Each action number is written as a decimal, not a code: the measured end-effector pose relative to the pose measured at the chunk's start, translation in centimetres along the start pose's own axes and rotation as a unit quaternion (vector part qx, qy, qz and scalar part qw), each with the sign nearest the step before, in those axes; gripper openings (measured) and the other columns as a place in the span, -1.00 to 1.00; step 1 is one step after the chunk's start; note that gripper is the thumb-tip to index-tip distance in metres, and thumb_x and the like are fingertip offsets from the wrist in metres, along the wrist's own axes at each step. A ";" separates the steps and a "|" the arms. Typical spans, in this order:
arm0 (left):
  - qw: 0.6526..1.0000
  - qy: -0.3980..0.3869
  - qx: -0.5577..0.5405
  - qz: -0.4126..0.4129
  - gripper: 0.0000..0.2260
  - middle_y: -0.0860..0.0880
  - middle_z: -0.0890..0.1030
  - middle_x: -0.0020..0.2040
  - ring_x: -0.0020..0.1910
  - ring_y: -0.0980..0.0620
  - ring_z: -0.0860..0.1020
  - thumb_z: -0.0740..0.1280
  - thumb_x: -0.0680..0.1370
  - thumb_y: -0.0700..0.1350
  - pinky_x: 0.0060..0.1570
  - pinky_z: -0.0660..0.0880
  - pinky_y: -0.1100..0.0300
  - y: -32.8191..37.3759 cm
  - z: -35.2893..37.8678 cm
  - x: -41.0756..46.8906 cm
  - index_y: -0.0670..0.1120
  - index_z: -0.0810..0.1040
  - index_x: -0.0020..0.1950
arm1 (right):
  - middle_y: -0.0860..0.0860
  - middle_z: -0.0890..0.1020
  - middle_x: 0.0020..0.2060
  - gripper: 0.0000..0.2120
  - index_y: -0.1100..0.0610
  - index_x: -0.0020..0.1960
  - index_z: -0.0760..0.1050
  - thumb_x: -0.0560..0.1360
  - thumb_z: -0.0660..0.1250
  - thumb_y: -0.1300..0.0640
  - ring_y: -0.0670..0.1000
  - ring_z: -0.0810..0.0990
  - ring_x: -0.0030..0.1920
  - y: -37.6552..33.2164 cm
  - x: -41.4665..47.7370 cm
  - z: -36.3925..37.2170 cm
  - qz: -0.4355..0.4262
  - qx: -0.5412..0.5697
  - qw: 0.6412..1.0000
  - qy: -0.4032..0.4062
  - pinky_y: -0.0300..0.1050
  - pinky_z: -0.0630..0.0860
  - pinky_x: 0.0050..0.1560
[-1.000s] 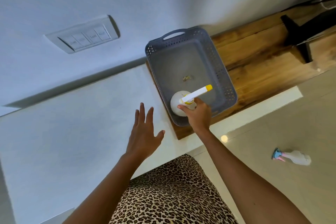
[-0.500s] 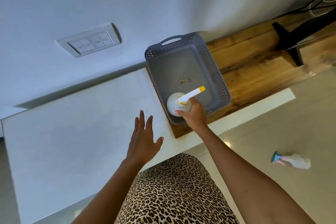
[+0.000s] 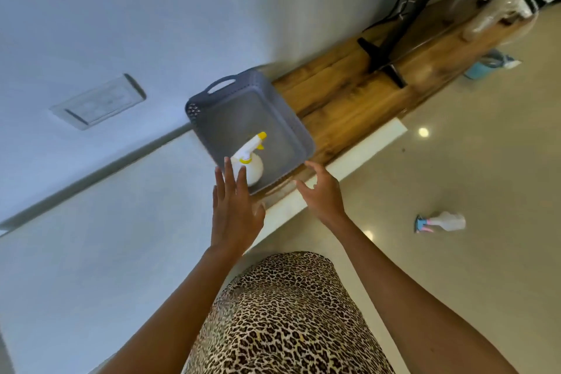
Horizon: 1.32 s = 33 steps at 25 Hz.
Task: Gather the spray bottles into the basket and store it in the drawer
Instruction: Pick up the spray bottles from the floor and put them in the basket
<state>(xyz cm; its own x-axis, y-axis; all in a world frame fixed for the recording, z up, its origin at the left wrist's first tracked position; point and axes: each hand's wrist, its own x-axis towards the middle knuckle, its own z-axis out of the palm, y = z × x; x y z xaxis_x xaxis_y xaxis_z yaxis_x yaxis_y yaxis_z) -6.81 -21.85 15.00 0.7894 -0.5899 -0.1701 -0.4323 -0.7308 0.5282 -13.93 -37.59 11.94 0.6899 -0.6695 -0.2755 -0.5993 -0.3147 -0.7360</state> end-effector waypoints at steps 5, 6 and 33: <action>0.992 -0.068 0.056 0.089 -0.35 -0.19 -0.15 0.53 0.50 -0.21 -0.17 0.28 0.49 -0.06 0.46 -0.01 -0.07 7.9 2.7 -0.9 -0.16 0.04 0.47 | 0.11 0.52 0.25 -0.62 0.08 0.26 0.40 0.47 0.34 0.10 0.09 0.48 0.23 3.6 -2.7 -8.4 0.030 0.044 0.997 0.055 0.03 0.46 0.23; 0.989 -0.081 0.062 0.110 -0.35 -0.18 -0.16 0.53 0.50 -0.20 -0.19 0.28 0.49 -0.06 0.46 -0.03 -0.07 9.8 3.7 -0.8 -0.16 0.03 0.47 | 0.11 0.53 0.24 -0.63 0.08 0.26 0.41 0.47 0.34 0.11 0.09 0.49 0.22 5.0 -3.1 -10.3 0.040 0.055 0.995 0.072 0.01 0.47 0.21; 0.922 -0.315 0.167 0.152 -0.35 -0.19 -0.17 0.53 0.50 -0.20 -0.17 0.27 0.51 -0.04 0.46 0.00 -0.07 33.0 67.7 14.3 -0.17 0.01 0.47 | 0.23 0.38 0.31 -0.59 0.27 0.31 0.27 0.48 0.21 0.29 0.18 0.33 0.33 73.9 15.9 -24.2 0.140 -0.338 0.918 -0.157 0.01 0.29 0.30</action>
<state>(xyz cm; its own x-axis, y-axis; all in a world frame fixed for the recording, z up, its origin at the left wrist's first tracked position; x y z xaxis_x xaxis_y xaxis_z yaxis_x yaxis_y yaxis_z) -39.26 -77.63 -26.30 0.2460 -0.7898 -0.5619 -0.7849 -0.5024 0.3626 -57.12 -87.77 -31.85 0.4895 -0.5947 -0.6378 -0.8131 -0.5755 -0.0874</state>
